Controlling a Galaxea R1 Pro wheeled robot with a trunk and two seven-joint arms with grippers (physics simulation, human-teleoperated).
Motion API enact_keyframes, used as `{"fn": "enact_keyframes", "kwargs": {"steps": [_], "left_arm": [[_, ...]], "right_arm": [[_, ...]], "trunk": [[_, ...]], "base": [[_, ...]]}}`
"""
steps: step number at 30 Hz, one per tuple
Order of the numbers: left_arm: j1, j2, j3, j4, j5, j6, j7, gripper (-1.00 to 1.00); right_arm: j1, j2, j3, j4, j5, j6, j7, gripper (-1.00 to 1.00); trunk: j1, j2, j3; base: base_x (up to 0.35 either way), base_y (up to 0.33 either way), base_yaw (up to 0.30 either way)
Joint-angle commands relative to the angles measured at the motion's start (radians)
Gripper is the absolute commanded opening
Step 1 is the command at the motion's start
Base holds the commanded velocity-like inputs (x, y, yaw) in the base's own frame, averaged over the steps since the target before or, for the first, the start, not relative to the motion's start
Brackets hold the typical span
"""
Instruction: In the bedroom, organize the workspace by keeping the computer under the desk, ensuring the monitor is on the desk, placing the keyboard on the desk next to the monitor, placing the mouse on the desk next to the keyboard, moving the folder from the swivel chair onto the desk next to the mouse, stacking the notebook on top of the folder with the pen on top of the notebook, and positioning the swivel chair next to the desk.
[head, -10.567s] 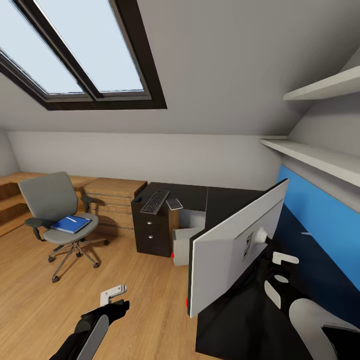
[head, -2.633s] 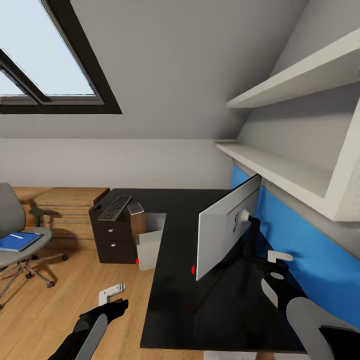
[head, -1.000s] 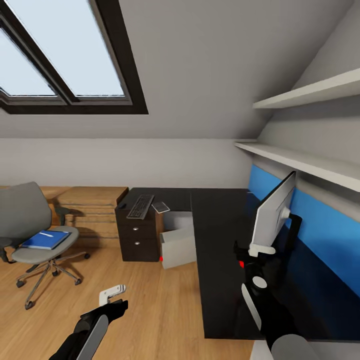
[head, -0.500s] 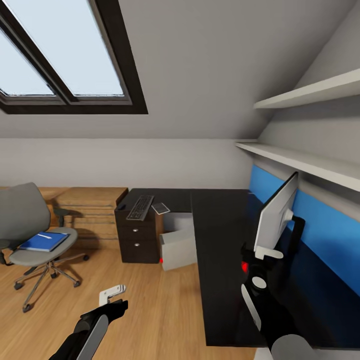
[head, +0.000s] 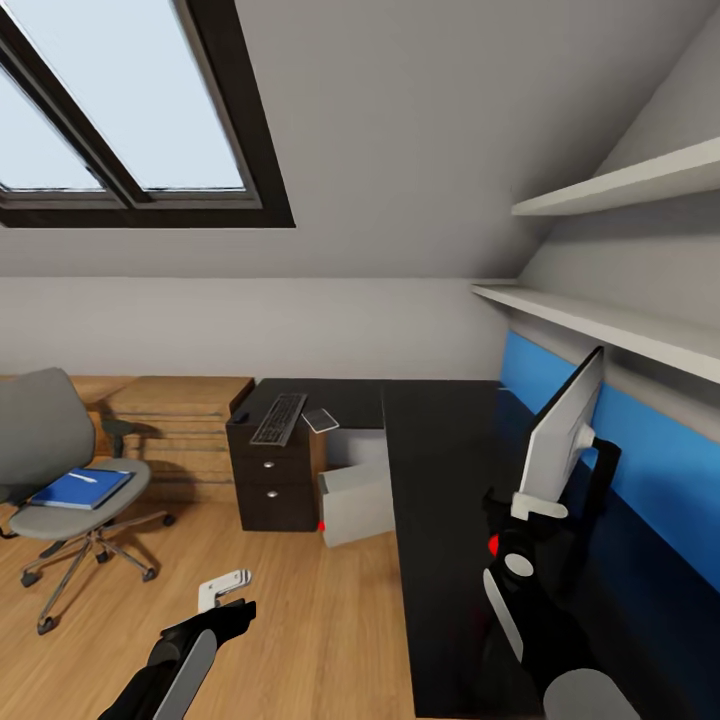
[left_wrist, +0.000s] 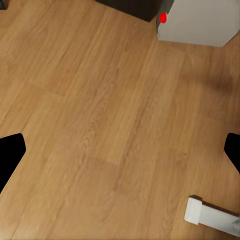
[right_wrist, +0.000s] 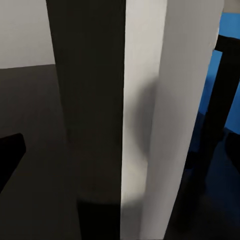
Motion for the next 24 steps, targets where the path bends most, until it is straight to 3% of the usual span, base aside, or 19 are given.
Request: {"fn": "enact_keyframes", "kwargs": {"steps": [1,12,24], "left_arm": [[-0.001,0.001,-0.004,-0.001,0.011,0.001,0.01,1.0],[-0.001,0.001,-0.004,-0.001,0.011,0.001,0.01,1.0],[-0.001,0.0,-0.004,-0.001,0.011,0.001,0.01,1.0]], "right_arm": [[-0.001,0.001,-0.003,0.001,0.002,-0.003,-0.001,1.0],[-0.002,-0.001,-0.005,0.001,0.002,0.038,-0.003,1.0],[-0.002,-0.002,-0.007,0.002,0.001,0.042,-0.003,1.0]], "trunk": [[0.0,-0.001,-0.002],[0.0,-0.001,-0.002],[0.0,-0.001,-0.002]], "base": [[0.052,0.0,0.0],[-0.007,-0.015,0.0],[-0.212,-0.199,0.0]]}}
